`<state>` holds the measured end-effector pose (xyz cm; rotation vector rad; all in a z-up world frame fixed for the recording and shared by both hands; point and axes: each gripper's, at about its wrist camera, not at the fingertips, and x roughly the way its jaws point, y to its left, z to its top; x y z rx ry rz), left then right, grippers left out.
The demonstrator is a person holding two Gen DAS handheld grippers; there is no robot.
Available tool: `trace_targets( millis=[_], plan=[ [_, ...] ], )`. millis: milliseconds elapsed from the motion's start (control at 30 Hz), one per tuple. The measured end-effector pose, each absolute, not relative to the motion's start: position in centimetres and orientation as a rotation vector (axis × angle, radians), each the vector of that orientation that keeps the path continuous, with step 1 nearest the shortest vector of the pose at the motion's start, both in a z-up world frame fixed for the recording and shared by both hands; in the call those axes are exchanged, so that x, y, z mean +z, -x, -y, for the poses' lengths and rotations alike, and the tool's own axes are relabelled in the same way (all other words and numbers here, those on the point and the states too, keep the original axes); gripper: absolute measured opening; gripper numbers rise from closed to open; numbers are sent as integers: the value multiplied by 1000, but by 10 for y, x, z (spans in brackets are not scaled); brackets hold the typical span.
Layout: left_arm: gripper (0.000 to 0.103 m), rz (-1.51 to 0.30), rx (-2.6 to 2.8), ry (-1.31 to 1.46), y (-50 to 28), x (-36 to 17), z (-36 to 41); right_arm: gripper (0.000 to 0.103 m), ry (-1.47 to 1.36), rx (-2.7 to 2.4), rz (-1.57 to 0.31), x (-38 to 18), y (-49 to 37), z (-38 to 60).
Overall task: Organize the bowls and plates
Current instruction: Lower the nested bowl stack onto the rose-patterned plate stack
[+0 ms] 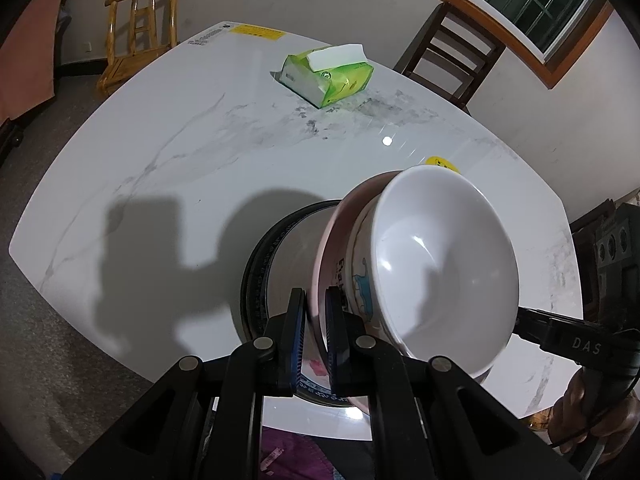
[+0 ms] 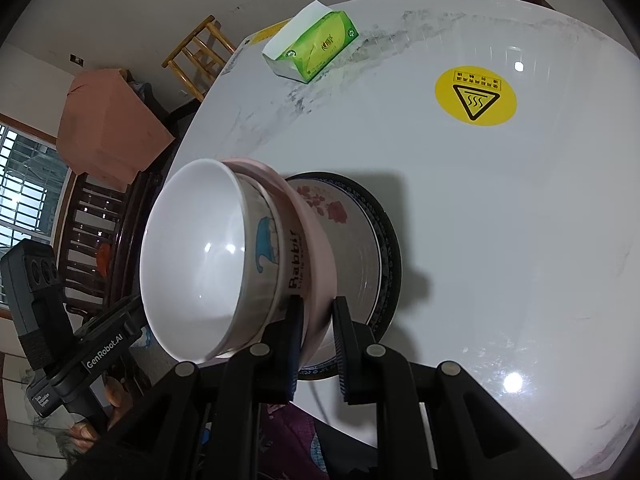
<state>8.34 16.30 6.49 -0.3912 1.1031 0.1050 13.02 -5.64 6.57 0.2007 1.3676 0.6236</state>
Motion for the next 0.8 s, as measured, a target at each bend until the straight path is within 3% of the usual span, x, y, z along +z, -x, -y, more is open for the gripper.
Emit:
trace_targets(
  millis=[800],
  plan=[
    [5, -1134, 111, 369, -88, 52, -163, 15, -205, 612, -1401, 58, -136, 57]
  ],
)
